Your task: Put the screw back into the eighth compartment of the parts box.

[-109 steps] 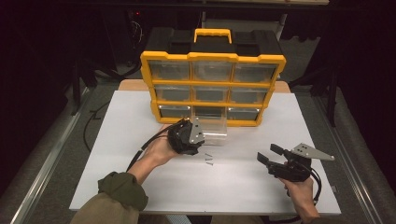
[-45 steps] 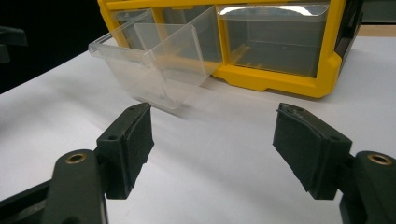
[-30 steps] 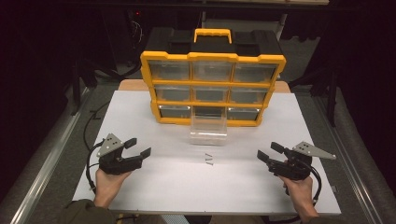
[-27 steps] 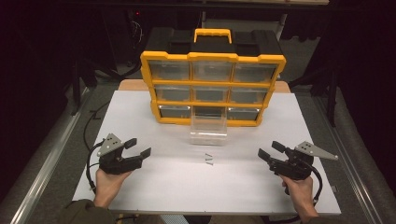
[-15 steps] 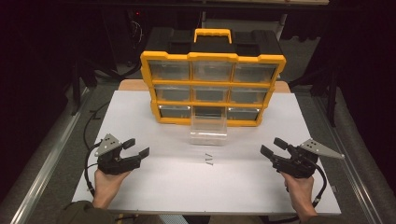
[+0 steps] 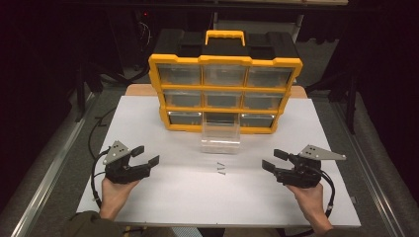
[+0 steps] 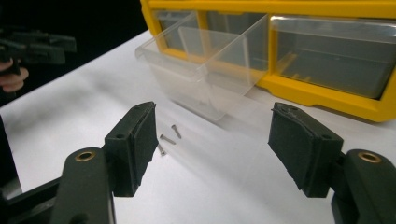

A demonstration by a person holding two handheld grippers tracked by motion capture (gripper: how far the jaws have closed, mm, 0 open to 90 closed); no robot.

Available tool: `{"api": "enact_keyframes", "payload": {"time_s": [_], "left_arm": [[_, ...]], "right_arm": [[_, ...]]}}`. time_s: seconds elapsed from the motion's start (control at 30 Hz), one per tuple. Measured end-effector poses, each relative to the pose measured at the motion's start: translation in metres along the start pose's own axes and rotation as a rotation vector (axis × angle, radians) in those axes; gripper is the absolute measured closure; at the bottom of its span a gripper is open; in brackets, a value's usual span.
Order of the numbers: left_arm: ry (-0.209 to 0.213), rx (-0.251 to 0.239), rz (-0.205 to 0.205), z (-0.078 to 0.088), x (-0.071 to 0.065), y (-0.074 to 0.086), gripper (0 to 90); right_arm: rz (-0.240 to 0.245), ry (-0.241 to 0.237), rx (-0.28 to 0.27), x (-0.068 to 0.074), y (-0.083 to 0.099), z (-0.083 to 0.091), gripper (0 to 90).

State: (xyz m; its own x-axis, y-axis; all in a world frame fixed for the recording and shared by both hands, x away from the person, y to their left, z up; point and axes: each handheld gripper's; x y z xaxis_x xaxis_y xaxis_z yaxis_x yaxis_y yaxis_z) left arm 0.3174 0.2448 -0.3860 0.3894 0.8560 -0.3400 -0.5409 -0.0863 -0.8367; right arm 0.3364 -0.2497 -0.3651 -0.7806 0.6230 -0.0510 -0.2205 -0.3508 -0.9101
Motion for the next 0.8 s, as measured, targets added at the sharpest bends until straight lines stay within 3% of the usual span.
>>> {"api": "enact_keyframes", "payload": {"time_s": [0.43, 0.8], "left_arm": [[-0.008, 0.01, -0.022, -0.001, -0.002, 0.001, 30.8], [0.011, 0.017, -0.025, -0.004, -0.003, 0.0, 30.6]], "right_arm": [[0.075, -0.069, 0.114, 0.01, -0.012, -0.023, 39.7], [0.099, -0.105, 0.154, 0.02, -0.023, -0.037, 41.3]]}}
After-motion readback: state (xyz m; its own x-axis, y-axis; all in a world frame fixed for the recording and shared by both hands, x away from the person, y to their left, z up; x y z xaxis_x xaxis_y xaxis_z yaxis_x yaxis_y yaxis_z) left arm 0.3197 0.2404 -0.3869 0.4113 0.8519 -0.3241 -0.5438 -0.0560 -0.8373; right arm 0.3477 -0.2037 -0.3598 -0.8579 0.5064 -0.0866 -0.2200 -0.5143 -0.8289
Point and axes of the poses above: each handheld gripper's, and its own axes: z roughly backward along the jaws, y roughly out of its underside, x roughly to its left, and after that the axes turned 15 degrees about z, right-handed
